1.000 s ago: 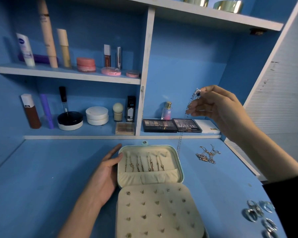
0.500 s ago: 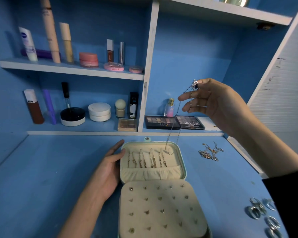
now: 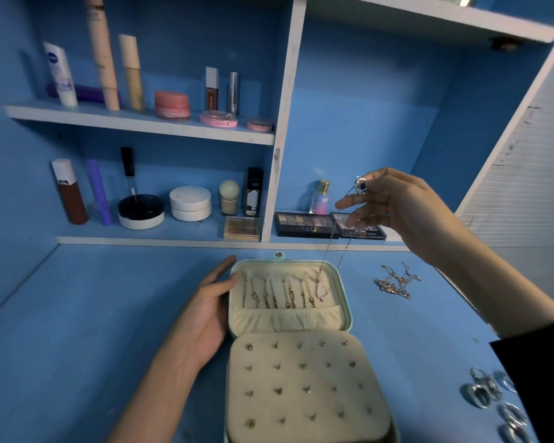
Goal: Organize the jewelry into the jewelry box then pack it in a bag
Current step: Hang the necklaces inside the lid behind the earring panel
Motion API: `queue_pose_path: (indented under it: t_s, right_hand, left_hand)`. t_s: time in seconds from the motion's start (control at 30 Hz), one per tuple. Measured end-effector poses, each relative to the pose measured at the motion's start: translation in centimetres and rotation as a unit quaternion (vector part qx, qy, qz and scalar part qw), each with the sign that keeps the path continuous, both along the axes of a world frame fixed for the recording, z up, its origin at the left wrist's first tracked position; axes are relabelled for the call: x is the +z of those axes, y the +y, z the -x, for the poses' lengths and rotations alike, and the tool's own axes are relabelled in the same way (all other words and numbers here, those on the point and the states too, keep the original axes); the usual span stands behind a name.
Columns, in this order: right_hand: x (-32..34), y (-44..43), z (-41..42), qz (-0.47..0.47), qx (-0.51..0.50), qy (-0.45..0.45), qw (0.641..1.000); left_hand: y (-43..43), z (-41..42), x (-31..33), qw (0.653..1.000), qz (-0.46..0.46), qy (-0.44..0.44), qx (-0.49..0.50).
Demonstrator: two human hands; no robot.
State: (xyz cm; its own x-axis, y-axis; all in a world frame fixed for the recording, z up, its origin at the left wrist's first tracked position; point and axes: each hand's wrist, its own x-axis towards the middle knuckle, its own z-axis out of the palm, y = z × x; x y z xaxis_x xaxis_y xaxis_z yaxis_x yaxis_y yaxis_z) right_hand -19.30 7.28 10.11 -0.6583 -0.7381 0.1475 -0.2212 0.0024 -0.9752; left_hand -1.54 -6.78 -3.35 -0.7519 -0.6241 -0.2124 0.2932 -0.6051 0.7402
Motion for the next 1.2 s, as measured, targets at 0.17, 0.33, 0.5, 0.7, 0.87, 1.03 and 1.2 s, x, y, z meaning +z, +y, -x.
queue_pose_path:
  t_s: [0.17, 0.33, 0.5, 0.7, 0.87, 1.03, 1.2]
  right_hand:
    - [-0.7, 0.9, -0.3, -0.058, -0.023, 0.061, 0.996]
    - [-1.4, 1.9, -1.2, -0.133, -0.02, 0.117, 0.984]
    - [-2.3, 2.0, -1.7, -0.185, -0.023, 0.214, 0.959]
    - [-3.6, 1.7, -1.5, -0.27, 0.025, 0.384, 0.883]
    - [-5.8, 1.2, -0.5, -0.349, 0.109, 0.45, 0.815]
    - [-7.7, 0.7, -0.1, -0.351, 0.127, 0.479, 0.795]
    - [-8.0, 0.9, -0.6, -0.331, 0.097, 0.484, 0.804]
  left_hand:
    - [0.0, -0.1, 0.0, 1.0, 0.002, -0.002, -0.004]
    - [-0.1, -0.1, -0.1, 1.0, 0.003, -0.005, 0.0]
    - [-0.1, -0.1, -0.2, 1.0, 0.015, -0.011, -0.002]
    - [0.0, -0.1, -0.1, 1.0, 0.015, -0.009, -0.006]
    - [-0.1, -0.1, -0.1, 1.0, 0.011, -0.012, -0.007]
    - [-0.1, -0.1, -0.1, 1.0, 0.011, -0.015, -0.01]
    - [-0.1, -0.1, 0.0, 1.0, 0.009, -0.017, -0.006]
